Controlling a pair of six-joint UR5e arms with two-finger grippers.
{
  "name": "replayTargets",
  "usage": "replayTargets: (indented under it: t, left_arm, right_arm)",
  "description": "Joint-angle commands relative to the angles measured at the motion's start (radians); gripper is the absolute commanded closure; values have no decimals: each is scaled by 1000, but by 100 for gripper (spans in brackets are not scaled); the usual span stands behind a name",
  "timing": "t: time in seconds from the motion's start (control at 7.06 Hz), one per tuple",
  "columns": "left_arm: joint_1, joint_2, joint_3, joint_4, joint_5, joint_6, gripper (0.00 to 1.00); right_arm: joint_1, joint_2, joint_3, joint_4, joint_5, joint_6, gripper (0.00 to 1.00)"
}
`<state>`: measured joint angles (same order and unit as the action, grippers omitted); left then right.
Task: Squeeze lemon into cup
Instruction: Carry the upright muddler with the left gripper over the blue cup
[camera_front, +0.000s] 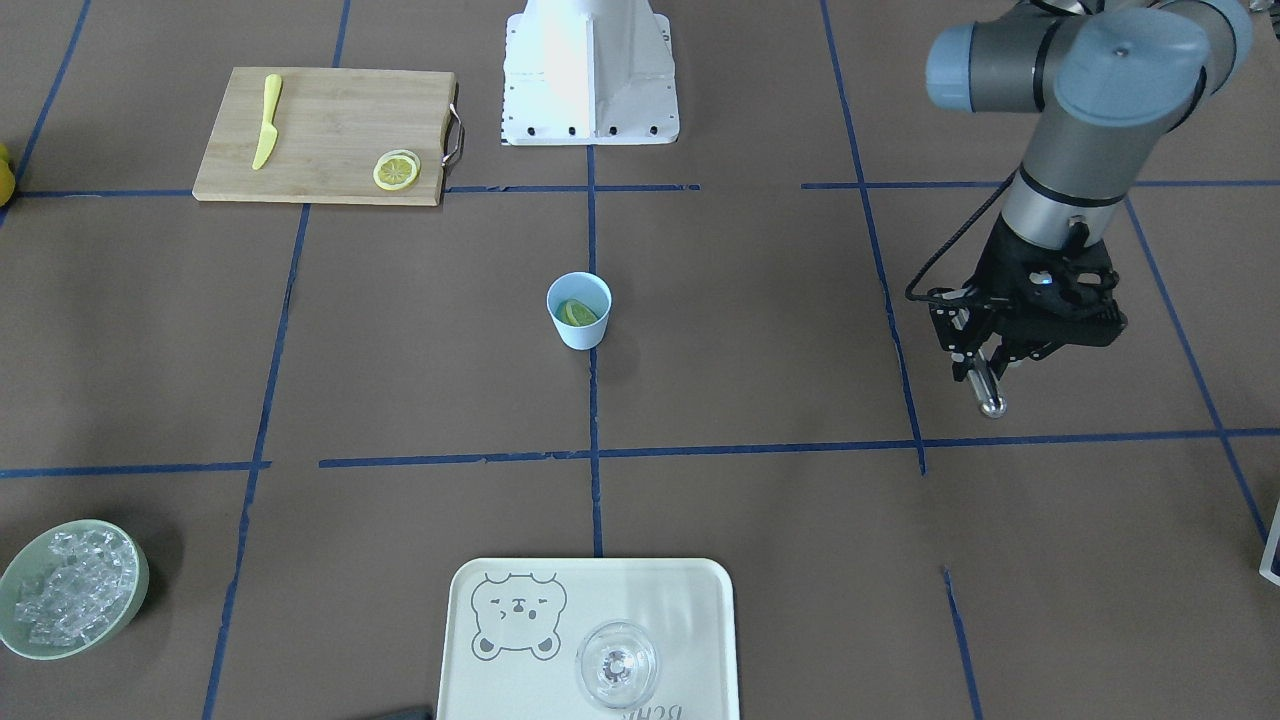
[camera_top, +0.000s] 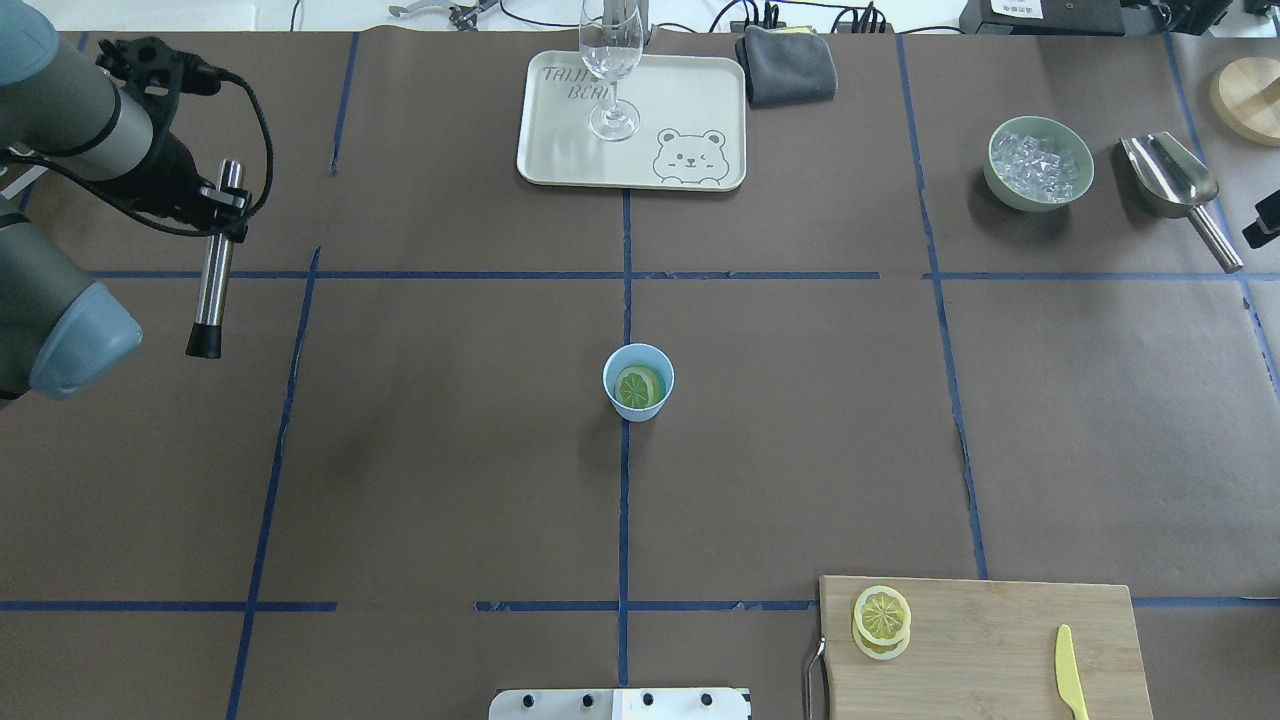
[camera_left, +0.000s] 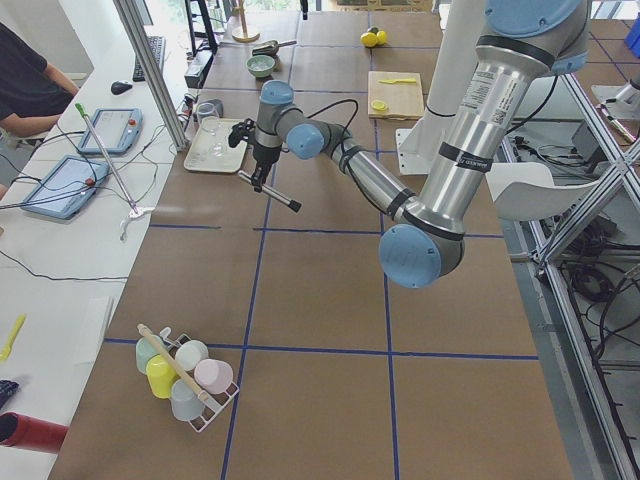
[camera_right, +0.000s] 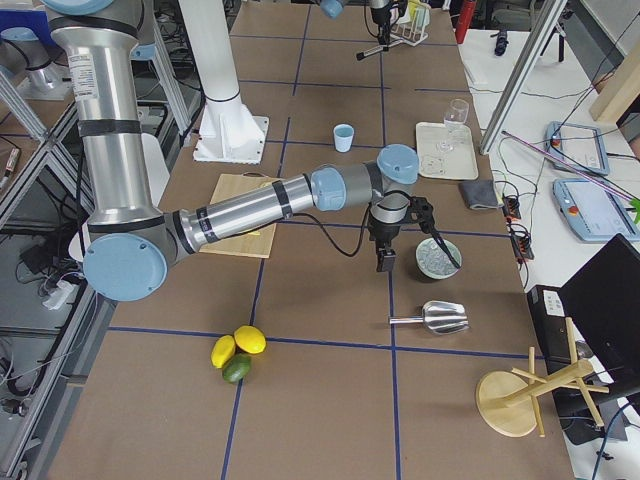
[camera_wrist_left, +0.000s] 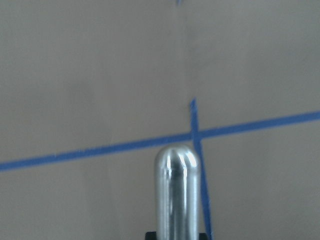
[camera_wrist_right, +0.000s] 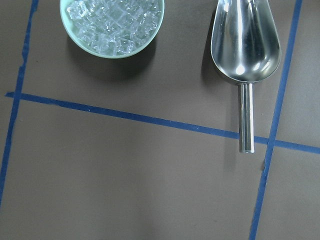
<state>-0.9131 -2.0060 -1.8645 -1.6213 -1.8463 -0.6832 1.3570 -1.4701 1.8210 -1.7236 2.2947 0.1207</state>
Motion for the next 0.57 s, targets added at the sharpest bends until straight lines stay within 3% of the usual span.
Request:
replayTargets:
  t: [0.0, 0.14, 0.43]
  left_arm:
    - [109, -118, -19, -5, 125, -59, 100]
    - [140, -170, -22, -27, 153, -68, 100]
    - [274, -168, -128, -124, 415, -168, 100]
  right_arm:
    - [1, -12, -3, -1, 2, -1, 0]
    - [1, -21, -11, -1, 2, -9, 0]
    - [1, -26, -8, 1, 0, -12, 0]
